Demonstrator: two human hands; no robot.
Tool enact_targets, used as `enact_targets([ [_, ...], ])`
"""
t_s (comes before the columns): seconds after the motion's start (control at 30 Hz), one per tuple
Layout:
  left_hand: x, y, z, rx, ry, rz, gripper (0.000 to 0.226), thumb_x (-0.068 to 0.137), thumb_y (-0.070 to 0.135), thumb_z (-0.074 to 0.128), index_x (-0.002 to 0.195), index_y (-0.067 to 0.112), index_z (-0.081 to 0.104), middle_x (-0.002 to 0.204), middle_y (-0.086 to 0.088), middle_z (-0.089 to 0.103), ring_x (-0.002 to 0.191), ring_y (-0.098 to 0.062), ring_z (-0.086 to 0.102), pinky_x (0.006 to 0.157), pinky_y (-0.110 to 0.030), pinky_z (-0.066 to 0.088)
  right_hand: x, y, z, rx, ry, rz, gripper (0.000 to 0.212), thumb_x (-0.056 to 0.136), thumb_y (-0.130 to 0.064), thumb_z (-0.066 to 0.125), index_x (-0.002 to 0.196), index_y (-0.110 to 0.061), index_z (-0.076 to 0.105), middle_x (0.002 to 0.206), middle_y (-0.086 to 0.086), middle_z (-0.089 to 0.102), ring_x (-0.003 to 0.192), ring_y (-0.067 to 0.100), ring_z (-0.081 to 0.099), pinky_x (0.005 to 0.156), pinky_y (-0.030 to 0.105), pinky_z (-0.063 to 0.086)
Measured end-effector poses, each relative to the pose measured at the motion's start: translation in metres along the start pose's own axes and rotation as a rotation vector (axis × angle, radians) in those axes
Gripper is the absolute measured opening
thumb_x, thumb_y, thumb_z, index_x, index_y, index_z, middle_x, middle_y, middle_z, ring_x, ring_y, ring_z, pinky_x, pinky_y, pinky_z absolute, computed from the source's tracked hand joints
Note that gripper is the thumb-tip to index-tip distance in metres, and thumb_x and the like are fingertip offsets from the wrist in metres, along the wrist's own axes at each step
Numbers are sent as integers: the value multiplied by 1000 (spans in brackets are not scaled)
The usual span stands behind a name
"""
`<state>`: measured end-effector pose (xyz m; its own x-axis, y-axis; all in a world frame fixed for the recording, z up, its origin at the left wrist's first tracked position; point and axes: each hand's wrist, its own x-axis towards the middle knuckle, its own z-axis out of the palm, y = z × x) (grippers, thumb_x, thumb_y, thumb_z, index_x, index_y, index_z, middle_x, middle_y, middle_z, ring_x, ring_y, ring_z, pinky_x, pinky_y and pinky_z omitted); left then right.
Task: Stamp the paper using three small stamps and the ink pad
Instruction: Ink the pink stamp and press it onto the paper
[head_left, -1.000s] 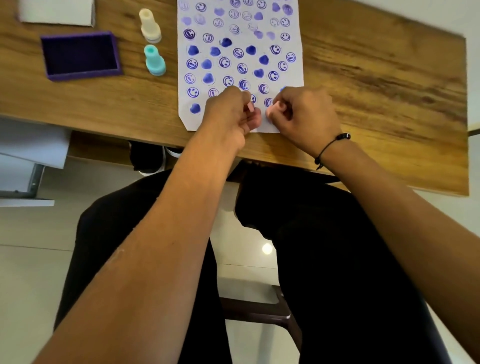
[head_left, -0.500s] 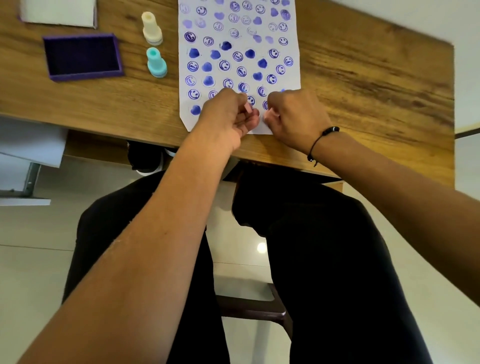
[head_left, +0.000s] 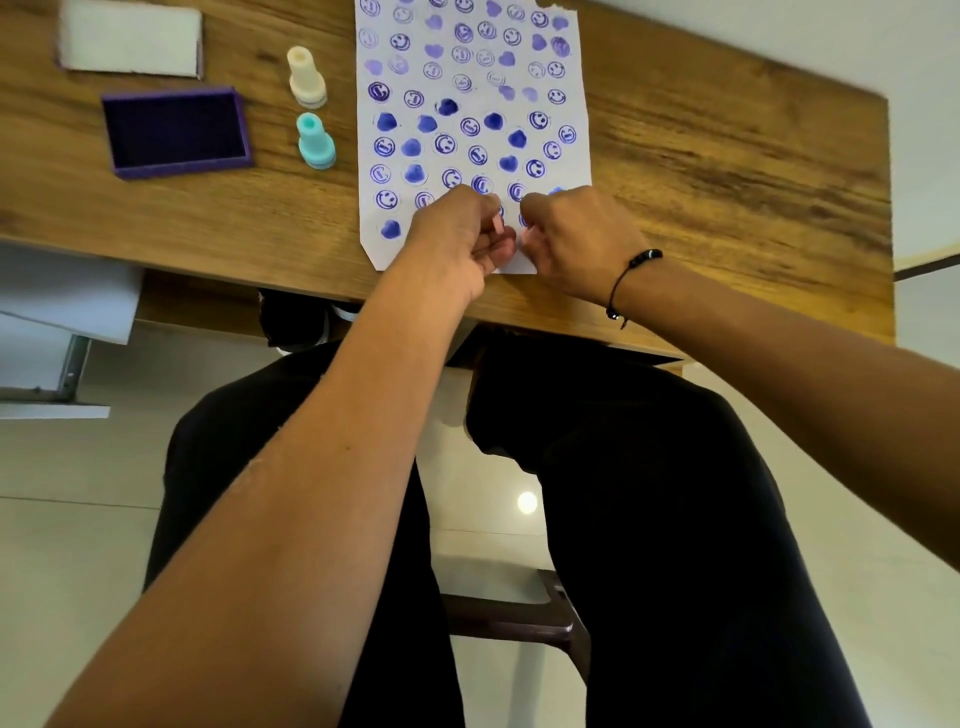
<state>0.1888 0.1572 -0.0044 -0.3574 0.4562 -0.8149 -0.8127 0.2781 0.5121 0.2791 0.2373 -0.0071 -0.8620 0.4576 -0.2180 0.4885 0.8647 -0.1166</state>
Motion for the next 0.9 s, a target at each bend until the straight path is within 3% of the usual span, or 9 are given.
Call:
enact_targets([
  [0.13, -5, 0, 2, -31, 10, 4, 17, 90, 7, 49, 73, 5, 53, 65, -7, 52, 60, -15, 55, 53, -20, 52, -2, 0, -14, -22, -18, 4, 22, 88, -20, 49, 100, -3, 56, 99, 26, 63, 88, 41, 57, 60, 34, 33],
  [0.27, -15, 5, 3, -68, -25, 49, 16, 88, 0, 47, 73, 2, 53, 66, -8, 51, 59, -16, 54, 49, -20, 53, -20, 11, -43, 216, 251, 162, 25, 84, -23, 57, 93, 0, 64, 94, 19, 69, 82, 29, 60, 62, 30, 38],
  [0.33, -19, 9, 2, -67, -50, 74, 20, 87, -4, 45, 69, 2, 53, 65, -8, 50, 58, -16, 52, 49, -20, 53, -32, 15, -55, 370, 301, 227, 28, 83, -24, 60, 89, 4, 64, 85, 17, 67, 72, 23, 56, 63, 35, 44],
  [0.4, -22, 13, 0, -69, -64, 93, 21, 86, -4, 45, 68, 2, 53, 65, -8, 51, 58, -17, 53, 51, -20, 54, -41, 15, -61, 464, 272, 266, 29, 83, -24, 62, 90, 4, 63, 81, 12, 63, 69, 22, 54, 63, 38, 48],
  [0.5, -23, 17, -5, -91, -62, 109, 16, 85, -5, 47, 73, 1, 55, 68, -9, 53, 63, -19, 55, 53, -21, 54, -45, 12, -61, 492, 247, 274, 27, 84, -25, 63, 93, 1, 64, 81, 11, 61, 60, 13, 50, 57, 26, 43],
  [0.7, -26, 17, -6, -61, -92, 119, 16, 84, -7, 48, 73, 1, 55, 71, -10, 56, 66, -19, 57, 58, -23, 56, -40, 9, -60, 553, 282, 305, 25, 84, -26, 62, 90, -1, 64, 79, 10, 66, 52, 5, 48, 53, 24, 44],
  [0.8, -31, 16, -5, -17, -214, 116, 11, 86, -3, 55, 76, 0, 58, 84, -10, 61, 77, -19, 60, 63, -24, 57, -38, 2, -62, 867, 239, 307, 11, 82, -21, 65, 81, -10, 64, 66, 3, 64, 41, 1, 52, 42, 20, 46],
  [0.9, -35, 18, -4, -55, -291, 113, 17, 89, 5, 55, 72, 1, 58, 75, -8, 63, 75, -16, 58, 66, -22, 51, -31, -8, -62, 1073, 220, 278, 7, 80, -13, 66, 74, -11, 63, 63, 7, 63, 39, 6, 54, 42, 20, 47],
])
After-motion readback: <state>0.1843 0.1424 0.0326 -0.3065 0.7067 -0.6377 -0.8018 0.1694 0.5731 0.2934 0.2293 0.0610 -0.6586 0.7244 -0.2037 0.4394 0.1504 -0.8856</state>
